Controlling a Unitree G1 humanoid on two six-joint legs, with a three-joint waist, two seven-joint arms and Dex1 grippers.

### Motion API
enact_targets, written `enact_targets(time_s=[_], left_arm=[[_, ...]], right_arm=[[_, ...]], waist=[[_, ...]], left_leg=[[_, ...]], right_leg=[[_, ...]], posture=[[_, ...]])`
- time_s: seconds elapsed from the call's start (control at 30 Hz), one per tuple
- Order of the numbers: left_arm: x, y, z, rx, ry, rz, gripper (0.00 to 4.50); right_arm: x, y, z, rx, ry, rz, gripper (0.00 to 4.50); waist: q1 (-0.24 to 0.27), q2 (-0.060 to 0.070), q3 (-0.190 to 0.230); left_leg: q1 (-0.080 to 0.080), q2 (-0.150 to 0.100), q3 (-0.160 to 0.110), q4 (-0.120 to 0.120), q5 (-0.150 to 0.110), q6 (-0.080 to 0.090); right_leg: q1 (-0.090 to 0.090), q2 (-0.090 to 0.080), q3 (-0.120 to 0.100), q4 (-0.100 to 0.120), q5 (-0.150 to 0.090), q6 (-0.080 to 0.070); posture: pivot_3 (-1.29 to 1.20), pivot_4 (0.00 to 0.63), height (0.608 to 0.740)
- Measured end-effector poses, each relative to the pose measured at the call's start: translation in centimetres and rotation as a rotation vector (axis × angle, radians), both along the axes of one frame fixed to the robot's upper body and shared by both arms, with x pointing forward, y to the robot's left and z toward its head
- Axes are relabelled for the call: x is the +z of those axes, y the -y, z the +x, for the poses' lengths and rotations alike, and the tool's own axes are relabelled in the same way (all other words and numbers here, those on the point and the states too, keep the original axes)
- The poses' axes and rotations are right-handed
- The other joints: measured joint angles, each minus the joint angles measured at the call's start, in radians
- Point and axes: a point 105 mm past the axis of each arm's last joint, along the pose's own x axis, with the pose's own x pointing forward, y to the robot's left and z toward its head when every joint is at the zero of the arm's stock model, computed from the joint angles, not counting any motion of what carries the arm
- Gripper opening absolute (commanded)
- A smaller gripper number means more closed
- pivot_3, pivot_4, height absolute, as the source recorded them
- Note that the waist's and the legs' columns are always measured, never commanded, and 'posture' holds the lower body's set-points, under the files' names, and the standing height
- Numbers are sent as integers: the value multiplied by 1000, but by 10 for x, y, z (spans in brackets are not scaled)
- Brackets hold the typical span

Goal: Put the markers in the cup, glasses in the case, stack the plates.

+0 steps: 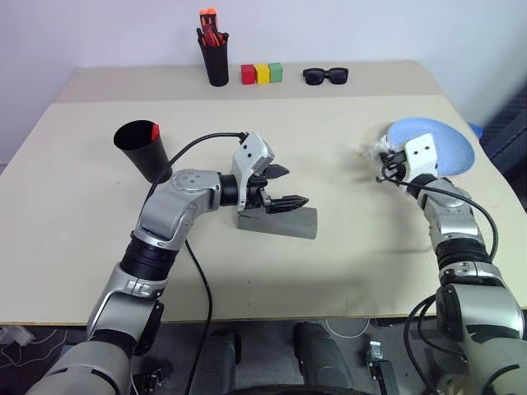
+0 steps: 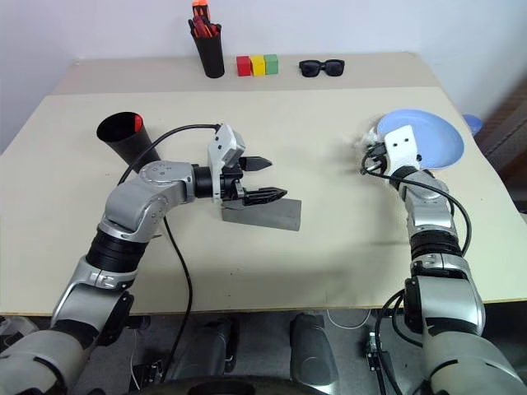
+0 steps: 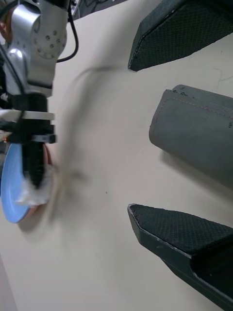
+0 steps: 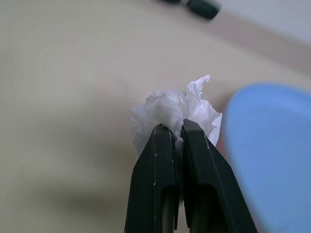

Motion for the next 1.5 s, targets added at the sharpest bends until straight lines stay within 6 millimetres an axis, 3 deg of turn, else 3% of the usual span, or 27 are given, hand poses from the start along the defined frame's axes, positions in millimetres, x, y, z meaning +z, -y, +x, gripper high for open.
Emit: enact_targets(time_s=[0.1, 0.23, 0.33, 0.53, 0.77, 0.9, 1.03, 1.2, 1.5], left_arm=[[0, 1, 0, 5, 0, -3, 4500], [-1, -2, 3, 43, -4, -20, 4500], [1, -6, 7, 75, 1, -34, 4500], [0, -7, 7, 99, 2, -44, 4500], [0, -9, 8, 125, 42, -62, 4500], [2, -18, 9, 207, 195, -124, 4500], [-5, -36, 8, 323, 295, -190, 4500], [-9, -59, 6, 371, 301, -232, 4500], [-40, -96, -21, 369, 216, -261, 4500]], right_arm=[[8, 8, 1, -46, 32, 5, 84], [29, 46, 1, -208, 73, -29, 84], [34, 64, -2, -284, 83, -34, 957], [9, 75, -6, -342, -1, -19, 4003], [12, 77, -7, -341, 22, 11, 4003], [30, 72, -16, -241, 144, 75, 4003], [34, 48, -44, -33, 213, 95, 4003], [0, 21, -90, 142, 67, 153, 4003], [-17, 5, -160, 266, -85, 151, 4003]], waist=[[0, 0, 0], [2, 0, 0], [0, 0, 0], [-5, 0, 0], [-5, 0, 0], [-3, 0, 0], [6, 0, 0], [16, 1, 0], [10, 1, -1]], left_leg=[[0, 0, 0, 0, 0, 0], [0, 0, 0, 0, 0, 0], [0, 0, 0, 0, 0, 0], [0, 0, 1, -1, 0, 0], [0, 0, 1, -1, 0, 0], [0, 0, 1, -1, 0, 0], [0, 0, 0, -1, 0, 0], [0, -1, 1, 2, 0, 0], [2, 0, 1, 0, 0, 1]], right_leg=[[0, 0, 0, 0, 0, 0], [0, 0, 0, 0, 0, 0], [0, 0, 0, -1, 0, 0], [0, 0, 1, -1, 0, 0], [0, 0, 1, -1, 0, 0], [0, 0, 1, -2, 0, 0], [0, 0, 1, -1, 0, 0], [2, -1, 1, -1, 0, 0], [3, 0, 1, -1, -1, -1]], posture=[[0, 150, 740], [0, 150, 740], [0, 150, 740], [0, 150, 740], [0, 150, 740], [0, 150, 740], [0, 150, 740], [0, 150, 740], [0, 150, 740]])
